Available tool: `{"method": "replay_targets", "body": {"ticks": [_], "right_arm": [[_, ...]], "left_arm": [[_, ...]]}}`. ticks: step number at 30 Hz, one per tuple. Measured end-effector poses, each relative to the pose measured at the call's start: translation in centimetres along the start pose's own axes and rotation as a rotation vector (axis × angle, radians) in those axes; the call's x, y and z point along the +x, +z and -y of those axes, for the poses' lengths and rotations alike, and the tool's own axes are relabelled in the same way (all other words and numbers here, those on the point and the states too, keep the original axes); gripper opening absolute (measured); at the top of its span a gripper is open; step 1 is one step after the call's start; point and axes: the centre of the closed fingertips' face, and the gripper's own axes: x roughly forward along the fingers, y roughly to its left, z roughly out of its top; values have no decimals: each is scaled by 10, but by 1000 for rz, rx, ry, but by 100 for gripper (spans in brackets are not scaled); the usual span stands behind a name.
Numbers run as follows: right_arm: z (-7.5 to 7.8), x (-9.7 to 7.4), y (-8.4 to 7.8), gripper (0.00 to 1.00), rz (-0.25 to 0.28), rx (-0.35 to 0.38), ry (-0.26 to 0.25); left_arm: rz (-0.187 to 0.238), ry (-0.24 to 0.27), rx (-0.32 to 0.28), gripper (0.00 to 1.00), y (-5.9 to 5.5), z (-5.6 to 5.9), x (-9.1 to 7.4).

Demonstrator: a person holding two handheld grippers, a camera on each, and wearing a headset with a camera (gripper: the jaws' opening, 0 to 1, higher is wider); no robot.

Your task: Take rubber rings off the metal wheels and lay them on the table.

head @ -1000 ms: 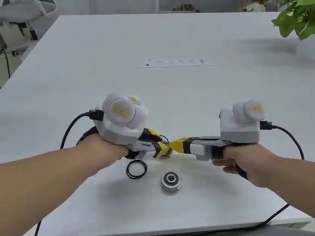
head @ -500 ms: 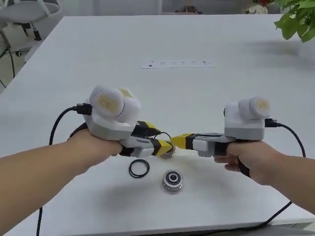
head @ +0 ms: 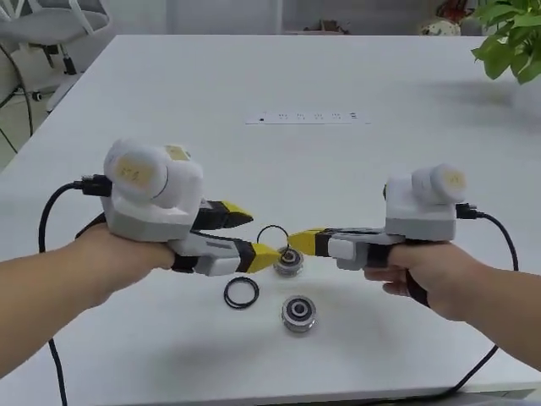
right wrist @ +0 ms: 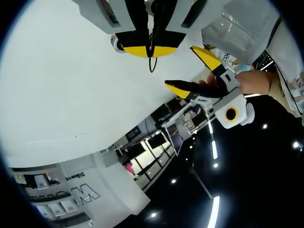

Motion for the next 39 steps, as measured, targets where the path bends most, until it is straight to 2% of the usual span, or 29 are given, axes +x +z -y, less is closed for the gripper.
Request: {"method": "replay_targets", "body": {"ticks": [16, 23, 30, 39], "right_arm": [[-20, 12, -1, 0, -21, -3, 48], [-28, 17, -6, 0, -41, -7, 59], [-28, 20, -18, 0, -81, -18, 54], [-26, 27, -32, 0, -136, -28, 51]], "left_arm": [[27, 38, -10, 56, -9, 3, -38], [21, 67, -27, 62, -21, 2, -51], [12, 83, -44, 65, -31, 4, -58], [9, 90, -61, 69, -39, 5, -61]]}}
